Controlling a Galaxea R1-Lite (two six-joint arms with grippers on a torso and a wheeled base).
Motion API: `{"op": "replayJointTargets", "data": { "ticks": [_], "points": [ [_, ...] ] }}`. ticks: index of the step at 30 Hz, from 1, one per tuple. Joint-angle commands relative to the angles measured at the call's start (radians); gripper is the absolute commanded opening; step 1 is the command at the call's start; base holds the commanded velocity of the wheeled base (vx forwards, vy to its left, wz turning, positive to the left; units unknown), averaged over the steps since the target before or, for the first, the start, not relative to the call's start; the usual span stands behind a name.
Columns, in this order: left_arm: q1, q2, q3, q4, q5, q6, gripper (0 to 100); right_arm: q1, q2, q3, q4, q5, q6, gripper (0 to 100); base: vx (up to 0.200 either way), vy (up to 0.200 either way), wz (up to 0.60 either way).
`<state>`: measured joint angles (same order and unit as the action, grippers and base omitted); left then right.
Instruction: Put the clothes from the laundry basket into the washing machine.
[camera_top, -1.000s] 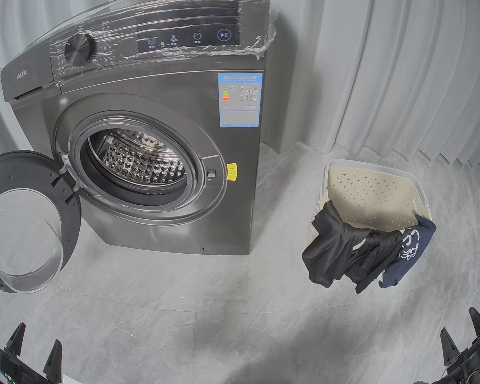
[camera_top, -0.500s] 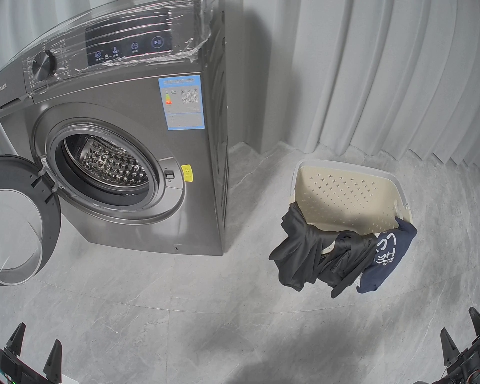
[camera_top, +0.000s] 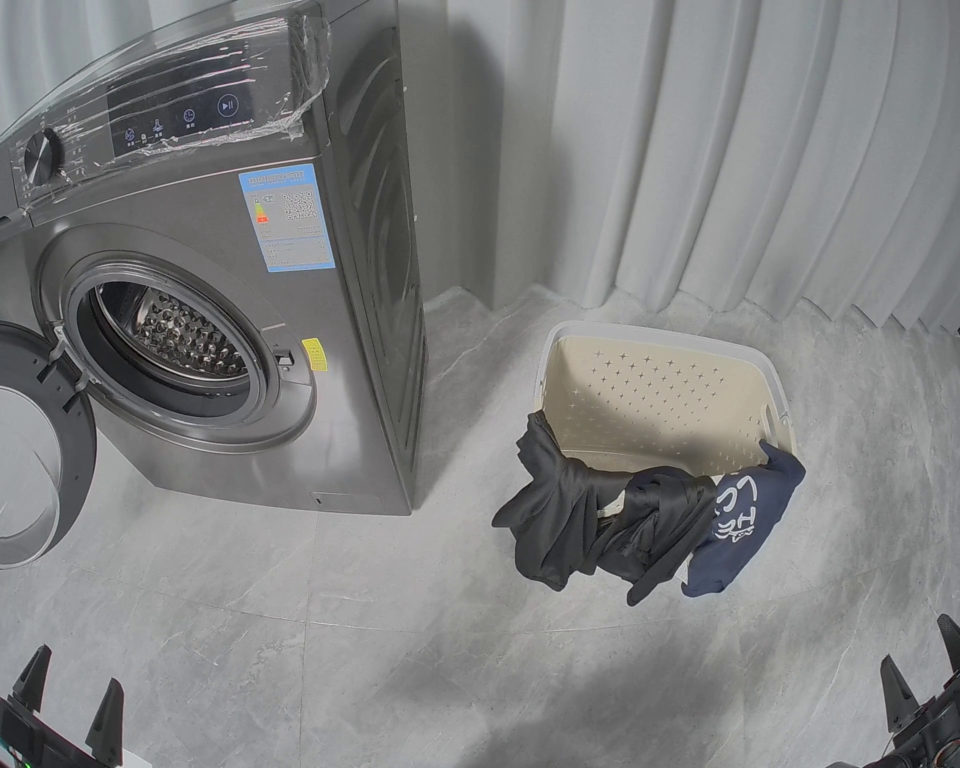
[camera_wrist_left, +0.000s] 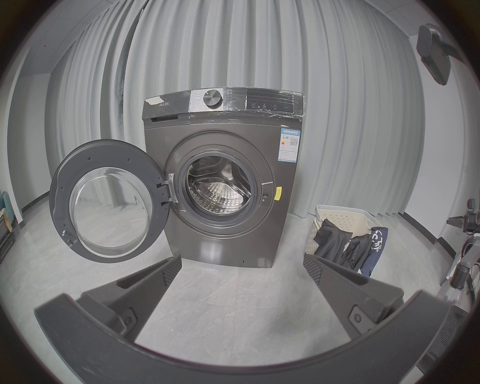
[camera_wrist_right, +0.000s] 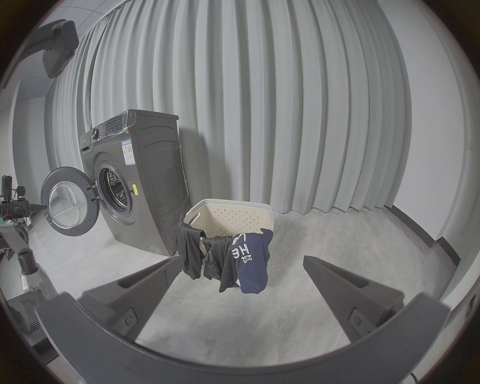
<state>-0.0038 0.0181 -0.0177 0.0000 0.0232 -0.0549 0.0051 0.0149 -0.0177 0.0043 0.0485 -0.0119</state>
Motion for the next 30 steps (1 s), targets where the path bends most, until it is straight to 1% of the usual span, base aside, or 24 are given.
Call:
{"op": "replayJointTargets", "data": {
  "ticks": [1,15,30],
  "points": [
    [0.001,-0.012,0.016,0.000,0.000,0.000,100,0.001,-0.013,0.016,0.000,0.001,0.000,100,0.000,-0.200,0.00],
    [0.001,-0.012,0.016,0.000,0.000,0.000,100,0.001,-0.013,0.016,0.000,0.001,0.000,100,0.000,-0.200,0.00],
    [0.001,-0.012,0.016,0.000,0.000,0.000,100,0.001,-0.013,0.016,0.000,0.001,0.000,100,0.000,0.000,0.00]
  ]
}}
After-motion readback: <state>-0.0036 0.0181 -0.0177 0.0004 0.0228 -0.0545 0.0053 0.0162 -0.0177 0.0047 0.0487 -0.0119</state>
